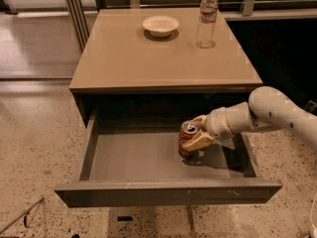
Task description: Place coke can into top drawer
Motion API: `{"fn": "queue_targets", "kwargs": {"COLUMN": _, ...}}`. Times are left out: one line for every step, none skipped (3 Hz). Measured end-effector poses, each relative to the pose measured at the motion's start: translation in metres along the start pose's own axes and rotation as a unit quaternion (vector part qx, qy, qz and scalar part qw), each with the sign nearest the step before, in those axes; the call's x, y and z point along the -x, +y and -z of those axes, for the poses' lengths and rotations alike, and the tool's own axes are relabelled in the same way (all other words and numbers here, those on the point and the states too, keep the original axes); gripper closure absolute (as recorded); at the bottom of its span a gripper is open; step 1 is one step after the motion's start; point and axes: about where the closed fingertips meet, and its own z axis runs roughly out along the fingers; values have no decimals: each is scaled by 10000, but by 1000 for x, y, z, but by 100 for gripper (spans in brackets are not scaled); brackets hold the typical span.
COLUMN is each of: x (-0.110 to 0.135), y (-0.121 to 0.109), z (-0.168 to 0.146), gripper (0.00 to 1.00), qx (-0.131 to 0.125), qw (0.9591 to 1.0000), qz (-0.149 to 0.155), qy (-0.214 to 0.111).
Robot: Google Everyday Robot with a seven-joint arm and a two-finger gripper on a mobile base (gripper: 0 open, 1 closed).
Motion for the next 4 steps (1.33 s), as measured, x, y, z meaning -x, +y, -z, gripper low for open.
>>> {"fn": "queue_targets", "kwargs": {"x": -10, "y": 1, "z": -6, "gripper": 100, "qx": -55, "qw": 9998, "qz": -116, "qy": -154}}
{"fn": "queue_targets", "kwargs": {"x": -15, "y": 2, "z": -9, "gripper": 100, "qx": -60, "qw": 9995, "qz": -193, "qy": -228}}
{"fn": "queue_targets", "kwargs": {"x": -15, "y": 2, "z": -9, "gripper": 81, "qx": -60, "qw": 9995, "qz": -193, "qy": -229}}
{"fn": "queue_targets", "kwargs": {"x": -15, "y": 2, "z": -9, "gripper": 58, "qx": -60, "qw": 9995, "qz": -193, "qy": -229}}
